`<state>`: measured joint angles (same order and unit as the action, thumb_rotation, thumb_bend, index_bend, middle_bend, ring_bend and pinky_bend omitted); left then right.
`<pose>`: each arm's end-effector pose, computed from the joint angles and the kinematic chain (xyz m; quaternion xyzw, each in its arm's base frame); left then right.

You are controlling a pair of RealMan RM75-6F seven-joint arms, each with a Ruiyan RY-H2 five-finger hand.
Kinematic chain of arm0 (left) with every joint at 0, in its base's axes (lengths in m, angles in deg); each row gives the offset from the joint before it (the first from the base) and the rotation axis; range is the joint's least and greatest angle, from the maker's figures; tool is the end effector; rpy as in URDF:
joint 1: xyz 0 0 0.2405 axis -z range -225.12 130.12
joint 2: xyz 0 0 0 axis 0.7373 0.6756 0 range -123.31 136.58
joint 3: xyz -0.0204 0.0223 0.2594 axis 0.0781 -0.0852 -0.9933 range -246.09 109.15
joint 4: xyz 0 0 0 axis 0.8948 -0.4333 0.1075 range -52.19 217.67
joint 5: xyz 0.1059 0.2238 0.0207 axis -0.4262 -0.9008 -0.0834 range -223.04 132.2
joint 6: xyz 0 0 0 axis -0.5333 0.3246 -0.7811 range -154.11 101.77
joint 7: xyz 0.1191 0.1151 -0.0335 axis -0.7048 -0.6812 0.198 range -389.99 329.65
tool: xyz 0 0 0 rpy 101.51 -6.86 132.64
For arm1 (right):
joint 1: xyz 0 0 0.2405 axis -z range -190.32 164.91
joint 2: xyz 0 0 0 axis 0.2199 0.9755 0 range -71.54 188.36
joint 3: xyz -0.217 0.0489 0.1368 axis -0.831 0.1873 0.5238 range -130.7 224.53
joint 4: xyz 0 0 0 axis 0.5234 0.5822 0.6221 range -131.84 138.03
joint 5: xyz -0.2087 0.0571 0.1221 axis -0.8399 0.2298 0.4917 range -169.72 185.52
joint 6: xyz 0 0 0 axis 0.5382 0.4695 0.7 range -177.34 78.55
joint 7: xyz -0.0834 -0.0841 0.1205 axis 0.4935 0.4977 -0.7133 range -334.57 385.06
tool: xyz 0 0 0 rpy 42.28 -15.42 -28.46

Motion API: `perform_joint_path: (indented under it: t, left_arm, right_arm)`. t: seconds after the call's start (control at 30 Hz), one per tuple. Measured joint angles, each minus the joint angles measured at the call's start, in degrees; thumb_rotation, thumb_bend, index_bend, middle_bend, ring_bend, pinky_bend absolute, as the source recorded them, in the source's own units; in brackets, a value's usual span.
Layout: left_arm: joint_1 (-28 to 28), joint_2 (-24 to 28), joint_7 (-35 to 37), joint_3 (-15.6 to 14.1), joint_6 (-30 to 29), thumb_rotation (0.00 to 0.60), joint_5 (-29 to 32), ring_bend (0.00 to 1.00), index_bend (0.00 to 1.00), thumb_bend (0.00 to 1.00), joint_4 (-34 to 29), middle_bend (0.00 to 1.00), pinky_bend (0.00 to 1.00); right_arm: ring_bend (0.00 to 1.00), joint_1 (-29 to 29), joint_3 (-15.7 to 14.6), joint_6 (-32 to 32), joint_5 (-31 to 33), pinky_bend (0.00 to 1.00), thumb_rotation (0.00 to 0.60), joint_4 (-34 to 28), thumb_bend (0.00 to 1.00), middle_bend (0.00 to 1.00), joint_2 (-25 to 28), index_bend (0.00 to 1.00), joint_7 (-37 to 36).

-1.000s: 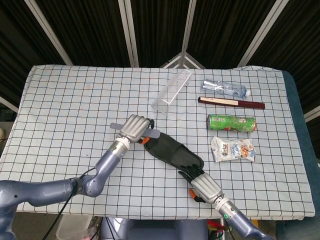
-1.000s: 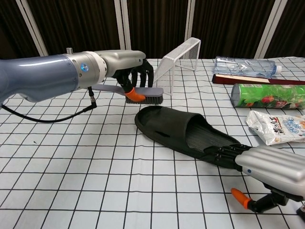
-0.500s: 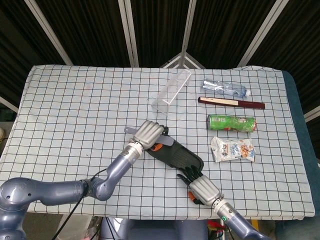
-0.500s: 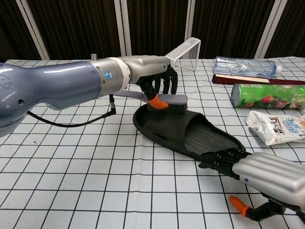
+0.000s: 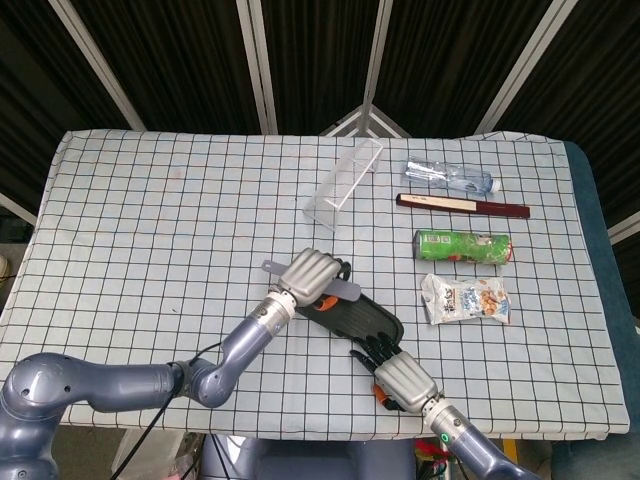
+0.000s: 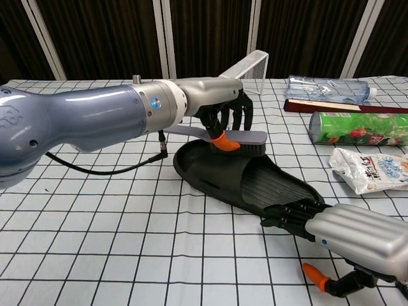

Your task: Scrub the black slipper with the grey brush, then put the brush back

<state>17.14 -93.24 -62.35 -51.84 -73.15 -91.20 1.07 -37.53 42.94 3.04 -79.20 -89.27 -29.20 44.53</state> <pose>0.0207 0.3865 -0.1310 -0.8037 -0.3401 -0.3733 0.3148 -0.1975 -0.2116 -0.1085 0.8303 -0.3770 0.2952 0.2851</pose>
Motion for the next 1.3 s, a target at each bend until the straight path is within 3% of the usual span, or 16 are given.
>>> perform_joint_path:
  t: [0.17,0.43,0.57,0.8,1.13,1.3]
  left_arm:
    - [-0.3,2.7,-1.6,-1.4,-0.2,0.6,2.4,0.42,0.54,0.68,-1.9,0.55,0.47]
    - [-0.2,8.0,-7.0,-4.5,-1.6,0.6,11.6,0.42,0.54,0.68,-7.0,0.55,0.47]
    - [0.5,8.4,-7.4,-5.1,-1.8,0.6,12.5,0.42,0.54,0.68,-7.7,0.55,0.47]
    - [1.0,5.6,-3.5,-4.1,-1.9,0.6,6.7,0.42,0.53,0.68,-5.6,0.55,0.47]
    - [0.0,1.7,8.3,-3.2,-1.0,0.6,-7.4,0.42,0.53,0.68,-1.0,0.55,0.47]
    - [-0.7,1.5,10.9,-3.5,0.0,0.6,-9.7,0.42,0.54,0.68,0.2,0.55,0.47]
  right_arm:
    - [0.03,-0.2,-0.1,0.1,0.3,0.0,0.524,-0.1,0.65,0.03,0.0,0.0,0.3]
    - [0.03,-0.2,-1.0,0.4,0.4,0.0,0.524,0.0,0.65,0.03,-0.4,0.0,0.5]
    - [0.03,0.2,-1.9,1.0,-0.1,0.0,0.524,0.3,0.65,0.03,-1.2,0.0,0.7]
    - [0.03,-0.7,-1.4,0.4,0.6,0.0,0.524,0.0,0.65,0.03,-0.6,0.0,0.4]
    - [0.03,-1.4,-1.1,-0.2,1.5,0.0,0.524,-0.2,0.65,0.03,-0.4,0.0,0.5]
    - [0.03,-1.7,-1.0,-0.3,1.8,0.0,0.524,-0.5,0.65,0.03,-0.2,0.0,0.8]
